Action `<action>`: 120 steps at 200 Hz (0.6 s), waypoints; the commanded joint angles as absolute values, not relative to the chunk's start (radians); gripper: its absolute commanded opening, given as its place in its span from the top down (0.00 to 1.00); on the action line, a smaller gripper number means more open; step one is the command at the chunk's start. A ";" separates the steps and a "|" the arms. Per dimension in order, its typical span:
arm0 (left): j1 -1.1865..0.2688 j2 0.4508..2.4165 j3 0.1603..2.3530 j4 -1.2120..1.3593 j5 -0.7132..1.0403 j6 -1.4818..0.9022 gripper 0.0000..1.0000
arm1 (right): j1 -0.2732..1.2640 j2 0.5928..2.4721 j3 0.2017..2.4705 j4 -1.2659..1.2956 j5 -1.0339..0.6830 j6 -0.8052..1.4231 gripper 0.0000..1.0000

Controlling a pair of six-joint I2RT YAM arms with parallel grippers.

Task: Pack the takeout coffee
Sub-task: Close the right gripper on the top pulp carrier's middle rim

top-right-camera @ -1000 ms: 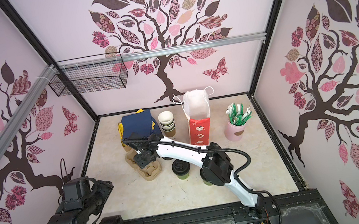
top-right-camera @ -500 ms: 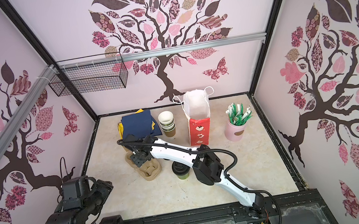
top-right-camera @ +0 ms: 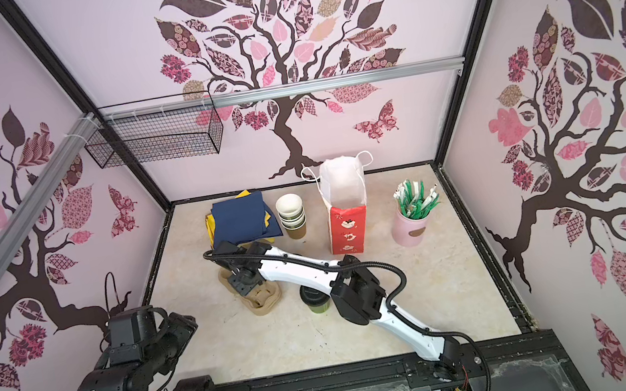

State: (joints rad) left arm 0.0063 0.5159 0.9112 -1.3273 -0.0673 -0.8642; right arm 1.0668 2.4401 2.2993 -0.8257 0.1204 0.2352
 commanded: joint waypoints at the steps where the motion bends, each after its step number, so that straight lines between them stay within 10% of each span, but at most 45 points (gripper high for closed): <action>1: 0.010 0.520 0.951 -1.334 -0.079 -0.848 0.33 | 1.074 2.498 2.332 -0.862 0.150 0.240 0.55; 120: 0.009 0.519 0.966 -1.342 -0.099 -0.839 0.34 | 1.075 2.495 2.433 -0.910 0.146 0.268 0.72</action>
State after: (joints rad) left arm 0.0063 0.5159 0.9264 -1.3327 -0.0830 -0.8574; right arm 1.0714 2.4752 2.3753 -0.8761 0.1383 0.2462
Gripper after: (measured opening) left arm 0.665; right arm 0.326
